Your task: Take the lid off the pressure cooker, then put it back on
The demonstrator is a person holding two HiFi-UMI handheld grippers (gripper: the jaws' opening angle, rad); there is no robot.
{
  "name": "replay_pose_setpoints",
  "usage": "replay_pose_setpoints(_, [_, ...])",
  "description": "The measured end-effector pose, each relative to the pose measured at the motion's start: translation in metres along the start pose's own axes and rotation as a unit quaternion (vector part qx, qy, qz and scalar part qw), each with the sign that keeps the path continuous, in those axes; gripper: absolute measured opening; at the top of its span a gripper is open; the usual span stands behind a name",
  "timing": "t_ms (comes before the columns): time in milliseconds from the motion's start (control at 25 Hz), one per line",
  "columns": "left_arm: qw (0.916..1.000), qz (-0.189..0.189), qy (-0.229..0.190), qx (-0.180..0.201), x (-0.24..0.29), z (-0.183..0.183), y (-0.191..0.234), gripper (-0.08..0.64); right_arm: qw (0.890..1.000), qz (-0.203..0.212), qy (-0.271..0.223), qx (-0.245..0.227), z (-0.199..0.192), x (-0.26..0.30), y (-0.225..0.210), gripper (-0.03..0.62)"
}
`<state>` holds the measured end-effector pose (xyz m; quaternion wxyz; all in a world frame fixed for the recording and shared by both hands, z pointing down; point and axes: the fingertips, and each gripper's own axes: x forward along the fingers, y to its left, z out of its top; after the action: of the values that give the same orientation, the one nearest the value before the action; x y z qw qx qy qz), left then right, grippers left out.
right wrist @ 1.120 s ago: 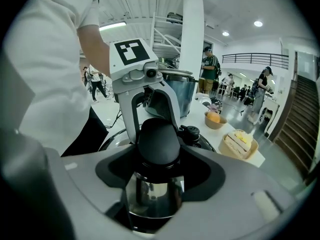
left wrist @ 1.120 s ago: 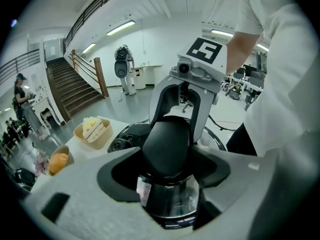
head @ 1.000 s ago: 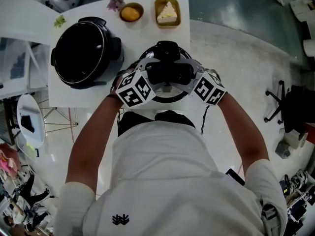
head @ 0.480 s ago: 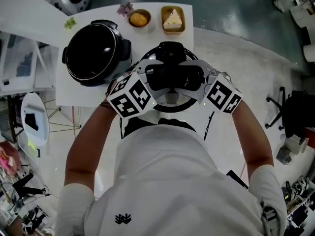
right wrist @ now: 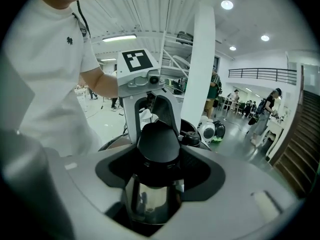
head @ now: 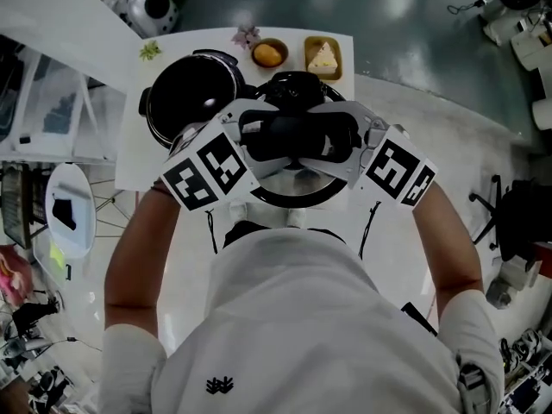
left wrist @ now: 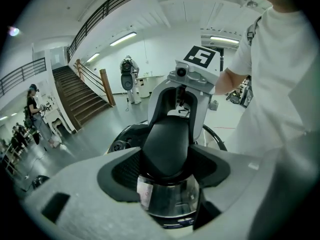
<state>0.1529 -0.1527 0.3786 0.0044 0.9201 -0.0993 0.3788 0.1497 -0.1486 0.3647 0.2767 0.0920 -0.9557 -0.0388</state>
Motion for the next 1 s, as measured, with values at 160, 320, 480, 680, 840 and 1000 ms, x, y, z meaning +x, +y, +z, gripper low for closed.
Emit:
replay_pose_setpoints(160, [0.9999,0.014,0.003,0.001,-0.038,-0.012,0.019,0.296,1.000,0.003,-0.010,-0.017,0.036,0.023,-0.007,0.279])
replay_pose_setpoints(320, [0.9995,0.028,0.013,0.000,-0.073,-0.034,0.040,0.296,0.999,0.008,-0.019,-0.030,0.069,0.056,-0.013,0.279])
replay_pose_setpoints(480, [0.9991,0.037,0.021,0.002,-0.101,-0.056,0.060,0.296,0.999,0.013,-0.022,-0.038,0.093,0.087,-0.020,0.279])
replay_pose_setpoints(680, [0.9987,0.044,0.027,0.004,-0.130,-0.087,0.085,0.296,0.999,0.011,-0.024,-0.042,0.117,0.129,-0.030,0.279])
replay_pose_setpoints(840, [0.9988,0.038,0.031,0.007,-0.142,-0.108,0.102,0.296,0.999,0.008,-0.021,-0.036,0.125,0.157,-0.037,0.279])
replay_pose_setpoints(1000, [0.9990,0.025,0.033,0.013,-0.146,-0.125,0.115,0.296,0.999,0.000,-0.016,-0.028,0.128,0.177,-0.044,0.279])
